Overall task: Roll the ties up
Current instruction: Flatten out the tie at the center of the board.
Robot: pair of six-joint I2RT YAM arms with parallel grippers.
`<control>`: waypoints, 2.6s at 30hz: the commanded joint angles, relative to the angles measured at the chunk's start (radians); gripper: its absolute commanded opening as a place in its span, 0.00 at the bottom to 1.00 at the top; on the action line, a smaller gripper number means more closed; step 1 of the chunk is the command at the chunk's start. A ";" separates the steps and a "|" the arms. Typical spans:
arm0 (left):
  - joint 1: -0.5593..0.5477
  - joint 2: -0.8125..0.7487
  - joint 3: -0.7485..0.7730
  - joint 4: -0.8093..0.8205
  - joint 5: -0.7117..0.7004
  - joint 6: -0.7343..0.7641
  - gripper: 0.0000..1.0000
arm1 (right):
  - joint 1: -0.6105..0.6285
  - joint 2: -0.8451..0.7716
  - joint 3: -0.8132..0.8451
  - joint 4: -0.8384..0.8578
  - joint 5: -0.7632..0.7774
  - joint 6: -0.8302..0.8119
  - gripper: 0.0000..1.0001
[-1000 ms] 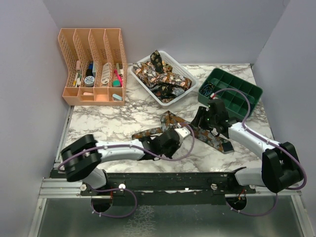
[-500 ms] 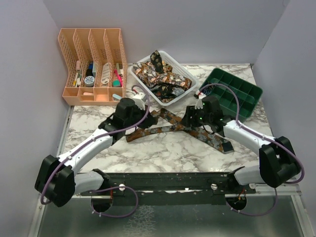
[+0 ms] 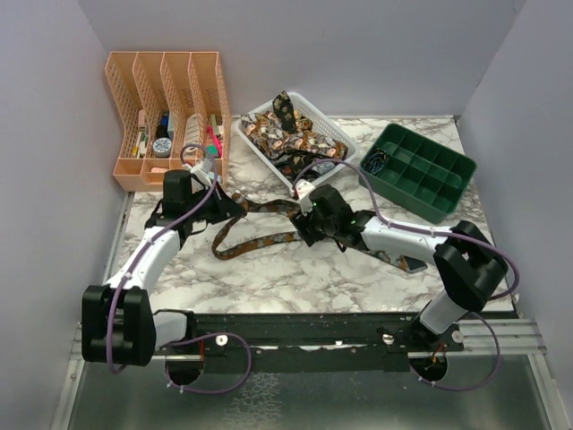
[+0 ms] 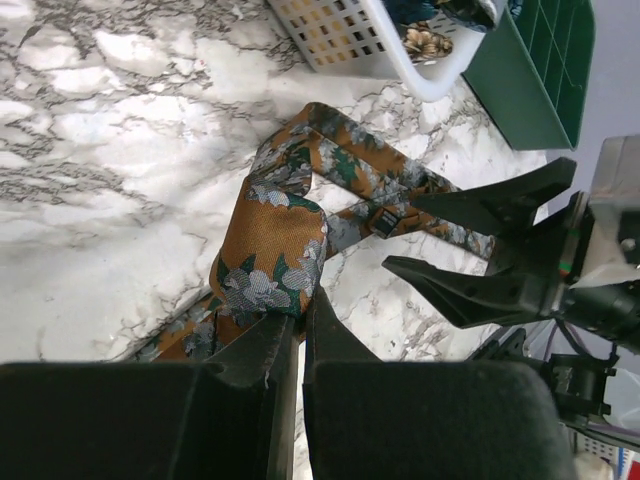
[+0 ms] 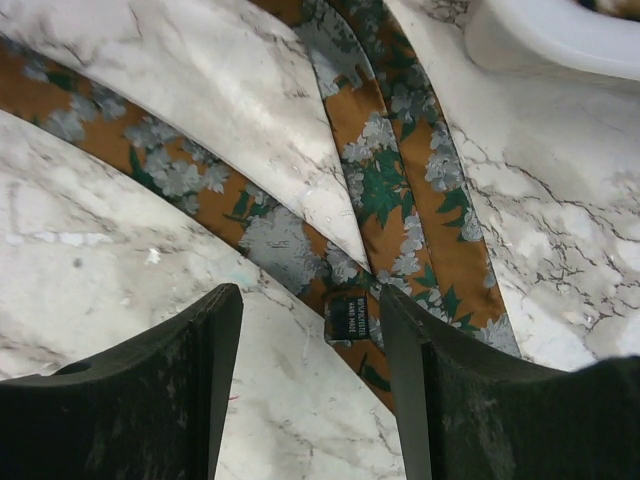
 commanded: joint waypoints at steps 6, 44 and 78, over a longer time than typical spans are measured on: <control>0.082 0.068 0.005 -0.048 0.107 0.023 0.04 | 0.039 0.092 0.102 -0.177 0.146 -0.185 0.63; 0.264 0.100 0.016 -0.181 0.216 -0.064 0.00 | -0.127 -0.061 0.030 -0.219 0.276 0.208 0.04; 0.479 0.033 -0.117 -0.251 0.043 -0.134 0.15 | -0.610 -0.424 -0.380 -0.060 0.203 0.561 0.28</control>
